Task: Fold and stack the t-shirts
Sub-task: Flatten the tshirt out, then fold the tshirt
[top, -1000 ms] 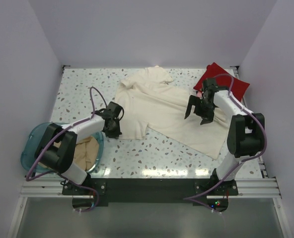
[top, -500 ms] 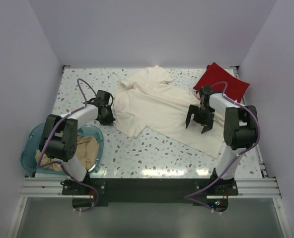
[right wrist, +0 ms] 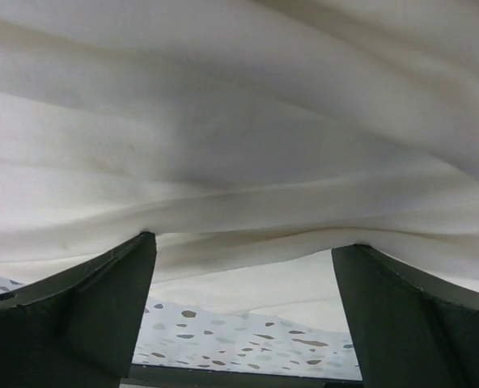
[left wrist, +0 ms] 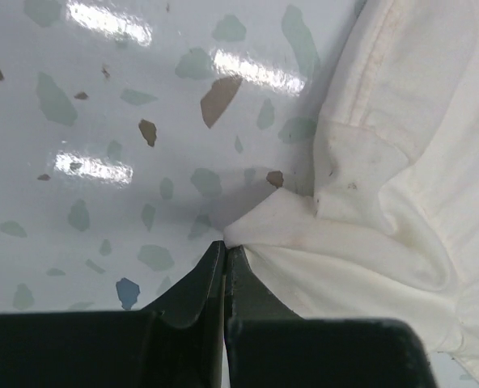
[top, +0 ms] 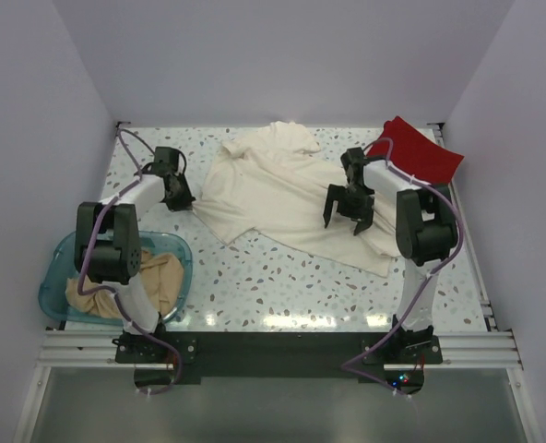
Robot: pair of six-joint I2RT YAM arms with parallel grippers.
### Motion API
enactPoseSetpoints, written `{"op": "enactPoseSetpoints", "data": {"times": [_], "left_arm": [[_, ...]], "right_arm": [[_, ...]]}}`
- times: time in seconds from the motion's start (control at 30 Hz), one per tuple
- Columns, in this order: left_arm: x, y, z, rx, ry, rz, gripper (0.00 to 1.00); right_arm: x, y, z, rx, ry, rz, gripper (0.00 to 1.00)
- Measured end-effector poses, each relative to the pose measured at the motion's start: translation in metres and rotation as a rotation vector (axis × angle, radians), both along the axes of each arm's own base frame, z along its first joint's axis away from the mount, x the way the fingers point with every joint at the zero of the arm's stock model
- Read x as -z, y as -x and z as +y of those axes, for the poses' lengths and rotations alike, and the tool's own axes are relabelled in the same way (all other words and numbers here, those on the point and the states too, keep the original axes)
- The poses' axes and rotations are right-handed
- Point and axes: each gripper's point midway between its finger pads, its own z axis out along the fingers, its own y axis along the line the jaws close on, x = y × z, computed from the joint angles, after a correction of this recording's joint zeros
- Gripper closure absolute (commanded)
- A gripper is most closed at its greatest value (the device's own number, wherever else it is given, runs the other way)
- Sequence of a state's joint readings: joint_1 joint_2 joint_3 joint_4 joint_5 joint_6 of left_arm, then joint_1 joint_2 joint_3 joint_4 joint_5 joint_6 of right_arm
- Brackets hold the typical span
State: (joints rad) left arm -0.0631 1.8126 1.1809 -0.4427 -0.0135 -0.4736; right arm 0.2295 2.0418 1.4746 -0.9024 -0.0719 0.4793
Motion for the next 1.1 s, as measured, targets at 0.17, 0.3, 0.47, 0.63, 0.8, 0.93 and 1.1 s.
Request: {"op": "enactPoseSetpoints", "data": {"times": [0.17, 0.3, 0.47, 0.63, 0.8, 0.93, 1.1], "left_arm": [[-0.012, -0.017, 0.011, -0.001, -0.004, -0.031, 1.0], [-0.021, -0.025, 0.007, 0.024, 0.006, -0.053, 1.0], [-0.028, -0.029, 0.005, 0.052, 0.009, -0.065, 1.0], [-0.032, -0.031, 0.004, 0.086, 0.008, -0.063, 1.0], [-0.035, -0.034, 0.001, 0.118, 0.012, -0.065, 1.0], [-0.038, -0.034, 0.0, 0.139, 0.01, -0.065, 1.0], [-0.037, -0.03, 0.0, 0.153, 0.01, -0.051, 1.0]], "right_arm": [[-0.003, -0.002, 0.003, 0.006, -0.01, -0.019, 0.06], [-0.017, 0.029, -0.01, 0.034, 0.001, -0.027, 0.06], [-0.049, 0.085, -0.04, 0.112, 0.024, -0.042, 0.12], [-0.046, 0.134, -0.052, 0.169, 0.049, 0.002, 0.27], [-0.024, 0.171, -0.056, 0.215, 0.074, 0.11, 0.43], [-0.013, 0.192, -0.057, 0.248, 0.089, 0.159, 0.49], [-0.006, 0.202, -0.053, 0.272, 0.099, 0.16, 0.52]]}}
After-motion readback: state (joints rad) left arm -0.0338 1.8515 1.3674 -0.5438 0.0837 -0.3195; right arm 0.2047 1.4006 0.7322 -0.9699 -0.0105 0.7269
